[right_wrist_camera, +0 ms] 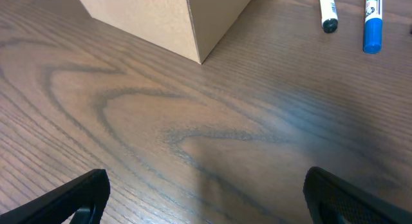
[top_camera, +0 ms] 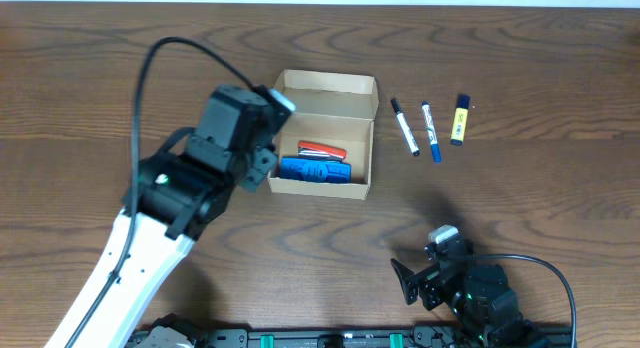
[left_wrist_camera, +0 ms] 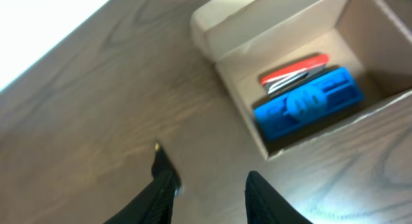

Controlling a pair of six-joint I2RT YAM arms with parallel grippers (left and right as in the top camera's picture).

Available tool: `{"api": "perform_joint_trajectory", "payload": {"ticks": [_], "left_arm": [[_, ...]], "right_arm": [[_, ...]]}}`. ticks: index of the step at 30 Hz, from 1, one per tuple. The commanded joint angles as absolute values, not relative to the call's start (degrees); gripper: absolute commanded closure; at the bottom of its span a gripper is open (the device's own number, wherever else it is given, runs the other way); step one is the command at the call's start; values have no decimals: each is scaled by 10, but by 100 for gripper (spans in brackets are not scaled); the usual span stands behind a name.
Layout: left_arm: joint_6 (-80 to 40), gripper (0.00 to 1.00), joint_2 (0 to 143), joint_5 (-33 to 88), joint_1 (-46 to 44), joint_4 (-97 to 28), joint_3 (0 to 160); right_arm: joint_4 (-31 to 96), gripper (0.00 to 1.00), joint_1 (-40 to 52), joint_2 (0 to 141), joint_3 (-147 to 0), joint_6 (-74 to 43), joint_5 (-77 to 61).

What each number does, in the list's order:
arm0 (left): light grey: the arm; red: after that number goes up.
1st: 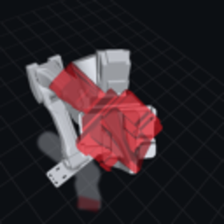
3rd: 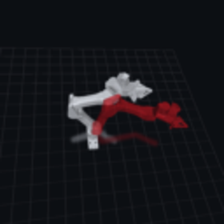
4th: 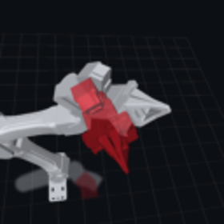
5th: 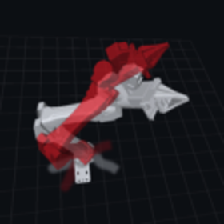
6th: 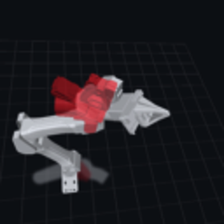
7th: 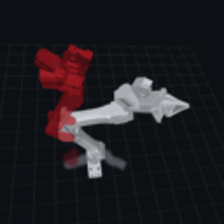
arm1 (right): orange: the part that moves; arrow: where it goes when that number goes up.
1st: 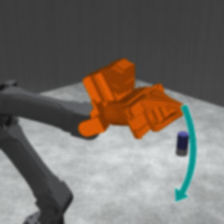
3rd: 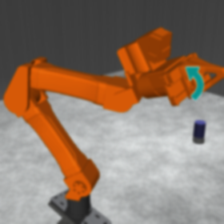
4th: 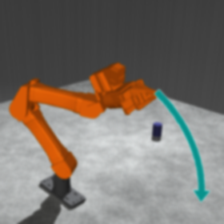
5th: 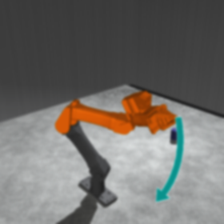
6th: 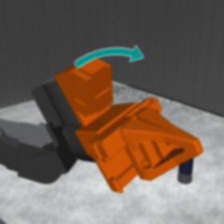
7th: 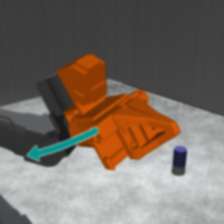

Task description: Pack container

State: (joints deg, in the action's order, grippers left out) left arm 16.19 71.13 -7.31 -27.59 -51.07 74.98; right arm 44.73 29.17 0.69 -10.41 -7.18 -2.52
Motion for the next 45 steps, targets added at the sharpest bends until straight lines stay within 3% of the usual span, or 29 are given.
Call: {"api": "perform_joint_trajectory", "payload": {"ticks": [1,13,17,20,21,22,23,28,33,39,45], "left_arm": [[111,63,699,-84,-255,-534,756],[123,67,696,19,-190,-631,756],[122,60,696,31,-183,-636,756],[122,46,696,31,-183,-636,756],[122,36,696,31,-183,-635,756],[122,11,696,31,-183,-634,756],[122,5,696,31,-183,-632,756],[117,5,696,53,-183,-631,756],[111,5,696,62,-183,-632,756],[111,5,696,58,-183,-632,756],[111,5,696,58,-183,-632,756]], "right_arm": [[447,1,297,3,-98,-77,-19],[447,1,297,3,-98,-77,-19],[444,1,297,3,-98,-77,-18],[441,1,297,3,-98,-77,-20],[436,1,297,3,-98,-81,-20],[427,1,297,3,-98,-96,-20],[412,1,297,3,-98,-131,-20],[366,1,297,3,-98,-359,-68],[342,1,297,3,-98,-455,-69],[242,1,296,6,-103,-344,-96],[262,1,276,77,-152,-292,-88]]}}
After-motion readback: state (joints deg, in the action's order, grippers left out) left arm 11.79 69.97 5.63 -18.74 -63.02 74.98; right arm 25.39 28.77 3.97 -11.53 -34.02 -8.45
